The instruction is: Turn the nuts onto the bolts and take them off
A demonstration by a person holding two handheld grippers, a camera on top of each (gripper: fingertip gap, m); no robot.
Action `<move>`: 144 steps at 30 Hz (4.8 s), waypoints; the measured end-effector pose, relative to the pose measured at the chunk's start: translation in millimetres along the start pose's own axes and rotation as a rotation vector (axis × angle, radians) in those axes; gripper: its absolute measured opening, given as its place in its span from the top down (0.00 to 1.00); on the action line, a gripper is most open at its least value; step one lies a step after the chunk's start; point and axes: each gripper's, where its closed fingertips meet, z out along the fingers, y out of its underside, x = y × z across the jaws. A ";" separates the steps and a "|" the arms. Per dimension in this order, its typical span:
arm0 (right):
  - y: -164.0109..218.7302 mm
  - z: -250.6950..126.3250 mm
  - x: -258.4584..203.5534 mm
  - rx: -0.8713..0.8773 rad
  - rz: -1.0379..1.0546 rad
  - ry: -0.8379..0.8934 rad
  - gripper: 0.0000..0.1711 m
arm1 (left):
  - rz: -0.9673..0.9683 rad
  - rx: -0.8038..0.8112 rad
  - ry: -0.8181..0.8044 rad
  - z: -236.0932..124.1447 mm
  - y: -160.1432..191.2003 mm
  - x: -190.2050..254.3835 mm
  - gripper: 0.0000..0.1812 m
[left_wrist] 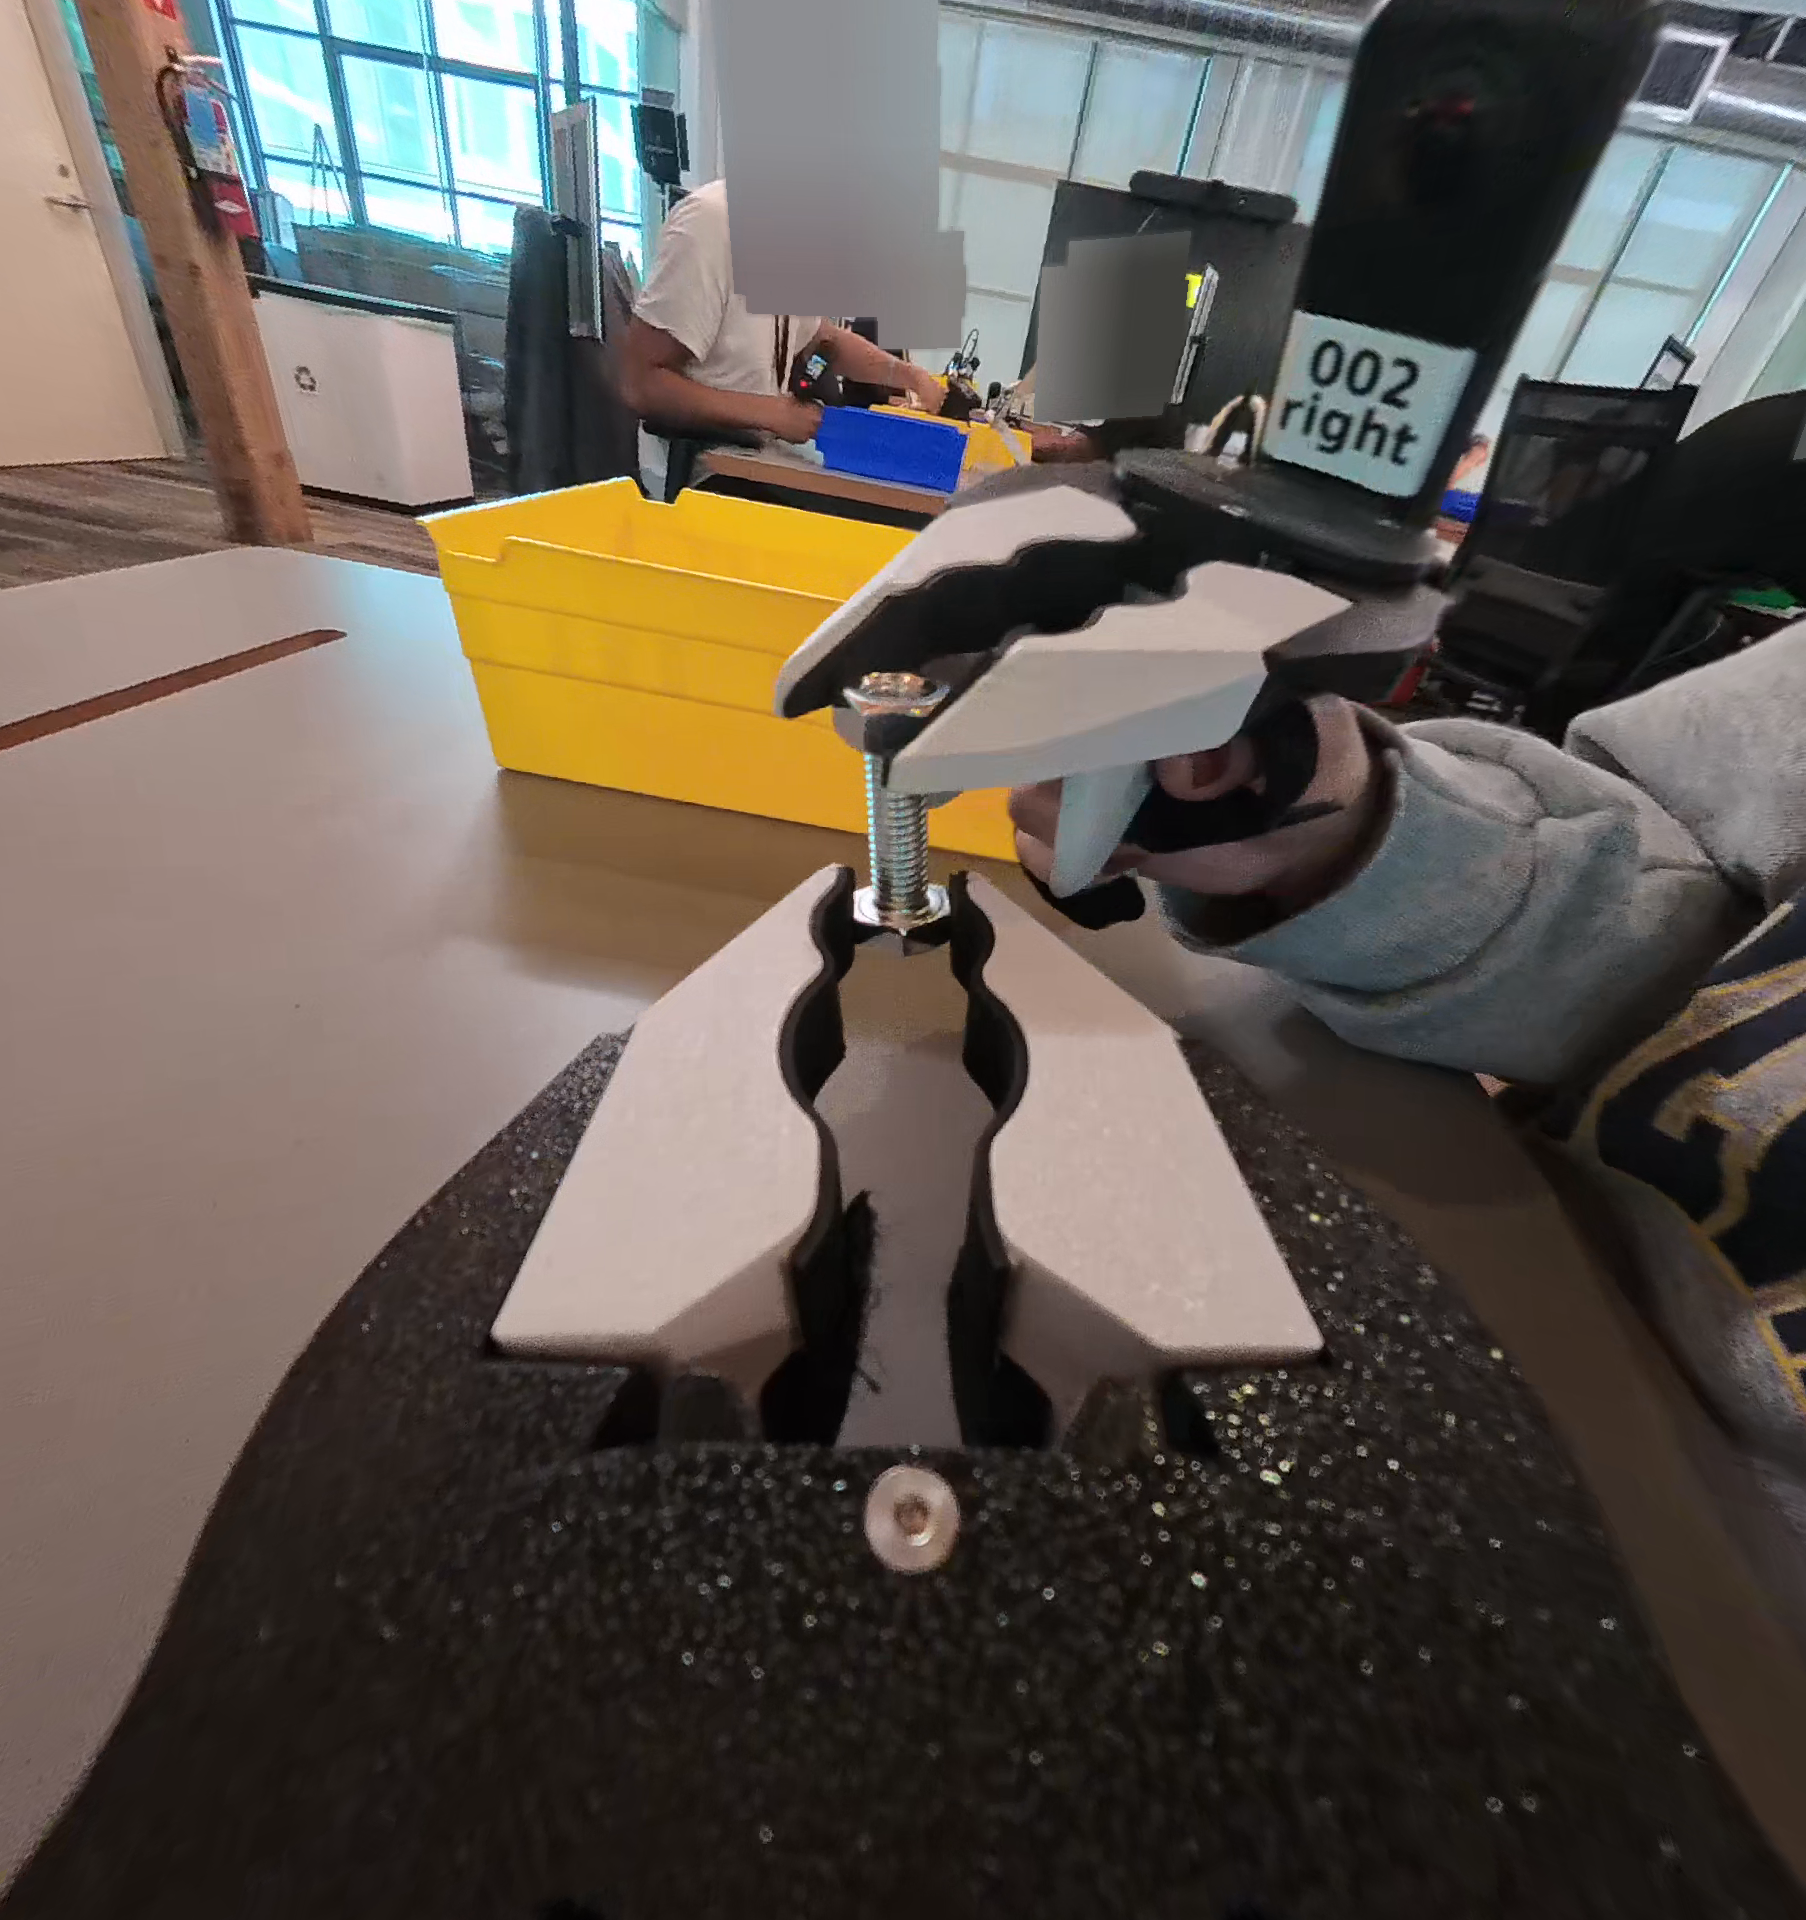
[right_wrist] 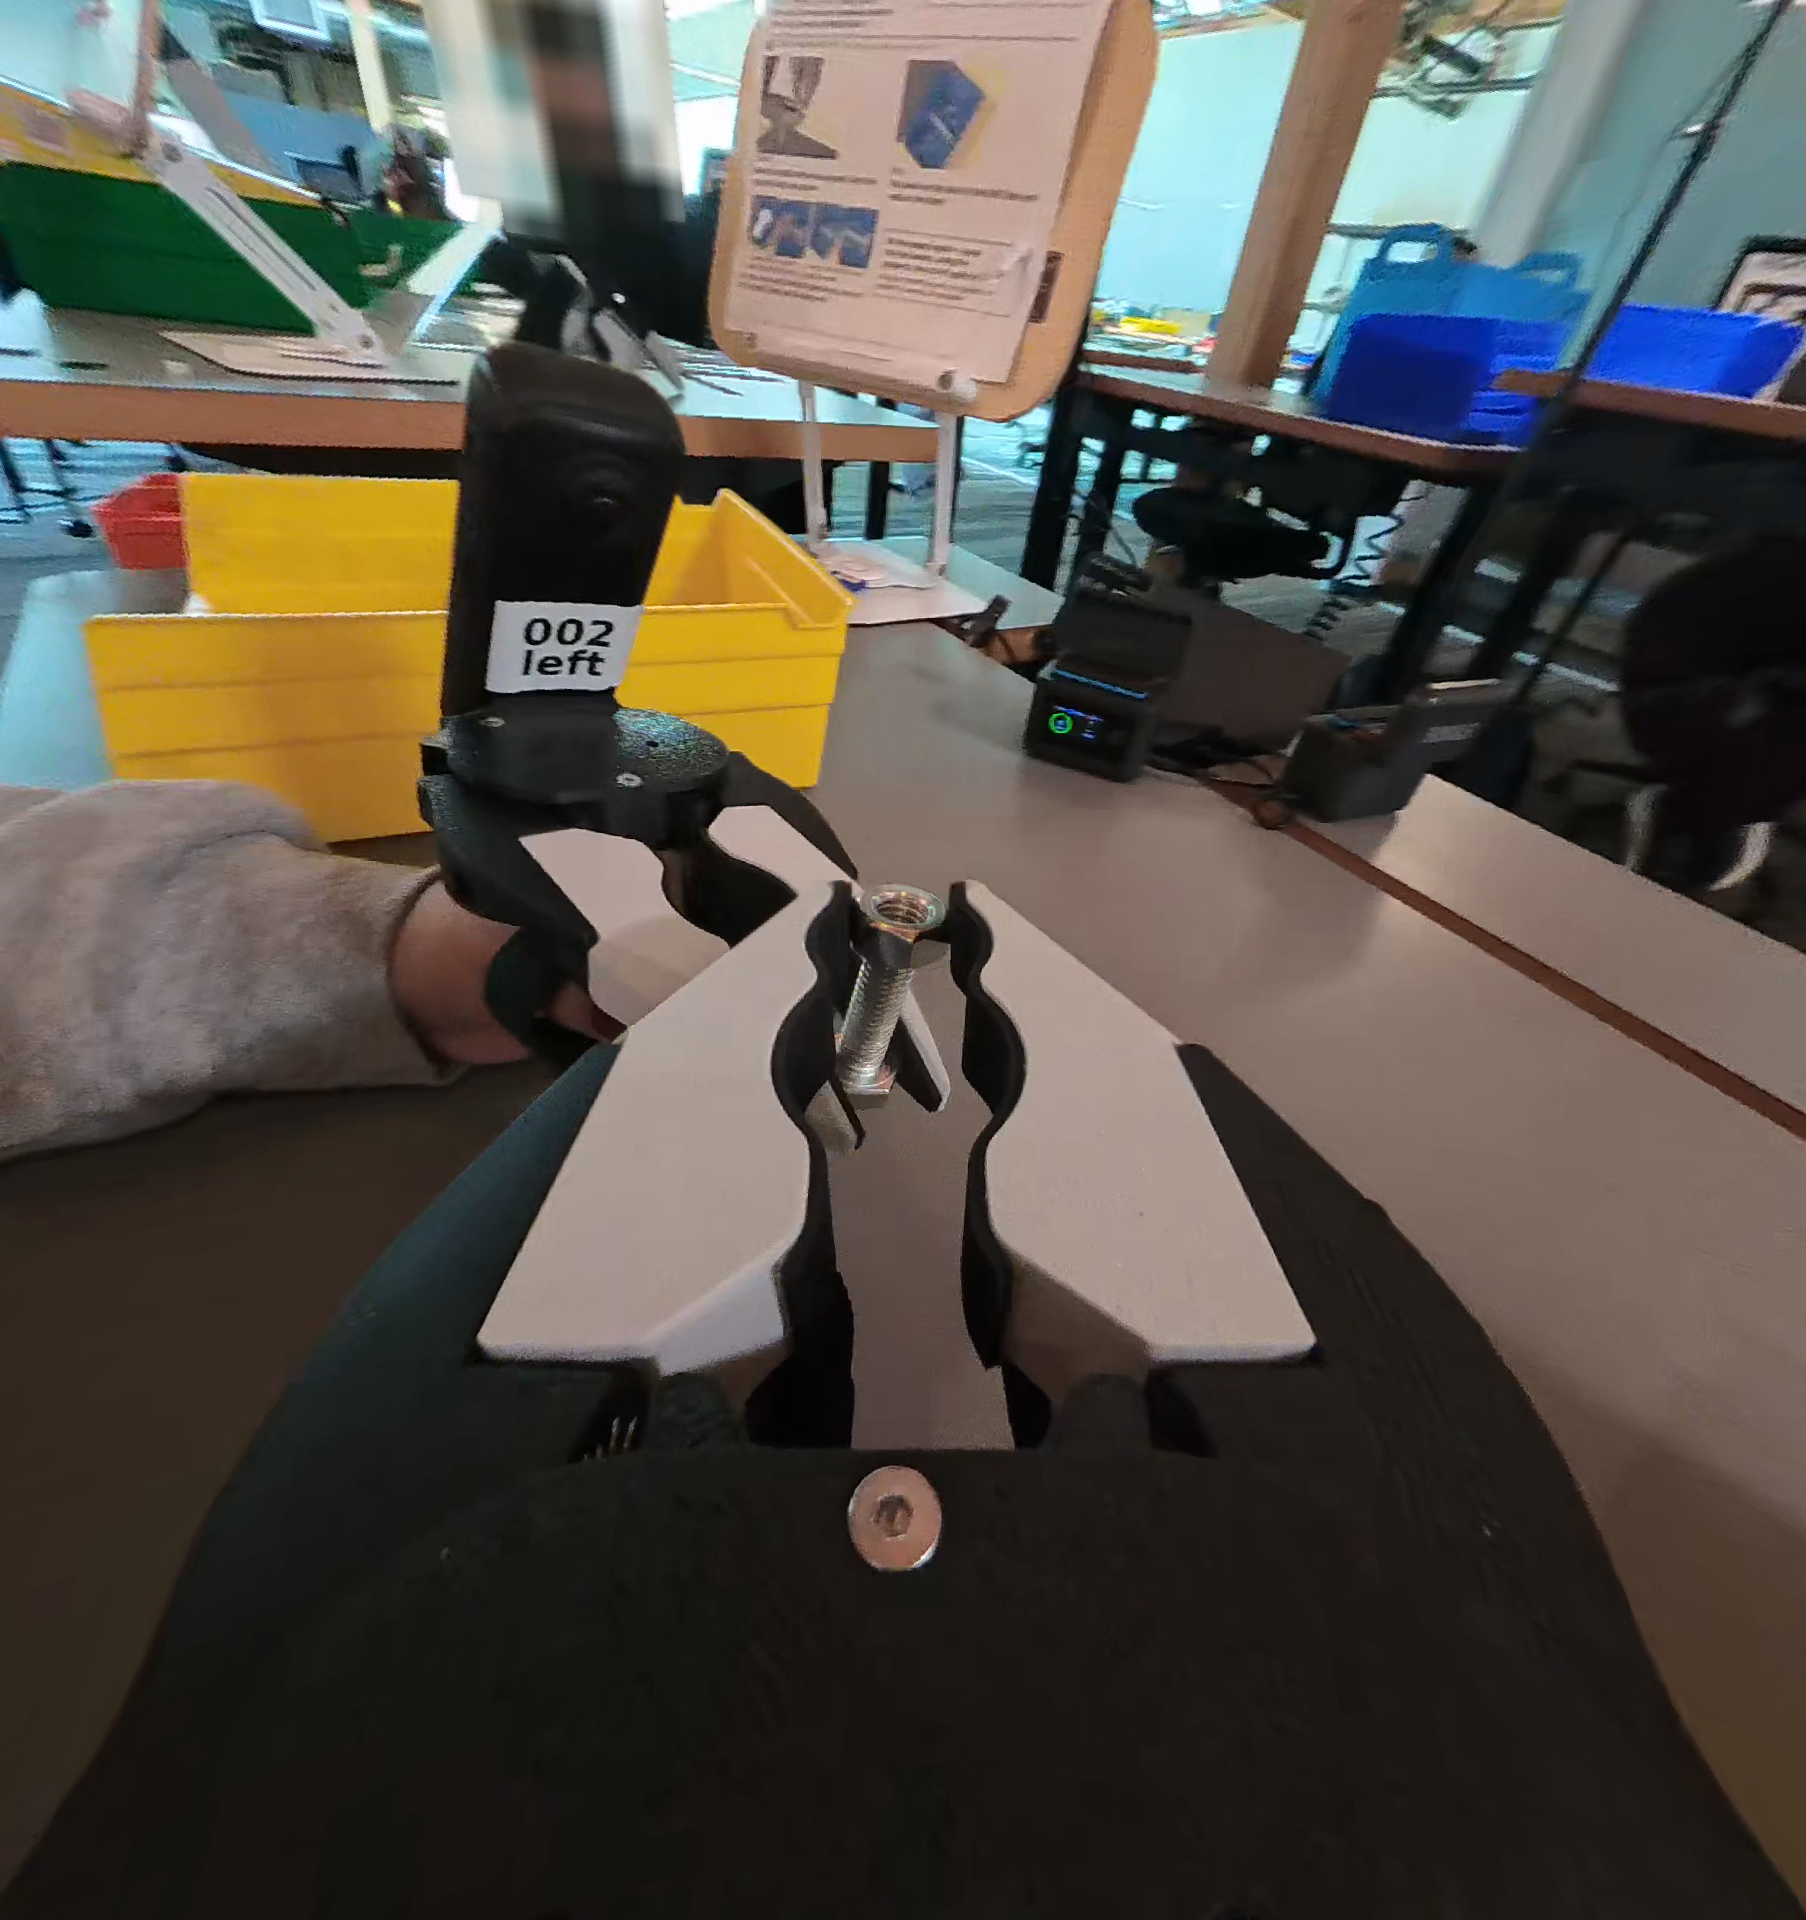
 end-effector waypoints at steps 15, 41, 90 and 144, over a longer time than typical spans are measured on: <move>4.5 -4.0 -13.3 0.042 0.104 -0.101 0.68 | 0.007 -0.022 -0.083 -4.4 2.3 -16.7 0.91; 20.3 3.3 33.6 0.152 -0.283 0.468 0.77 | 0.122 0.144 -0.485 -39.4 -22.4 -62.9 0.91; 246.8 -187.1 -234.2 -0.912 0.014 -0.362 0.79 | 0.279 0.064 -0.472 -33.9 -14.5 -45.1 0.91; 4.1 -93.7 -95.6 0.053 -0.169 -0.047 0.90 | 0.258 0.098 -0.536 -48.7 -18.0 -47.3 0.91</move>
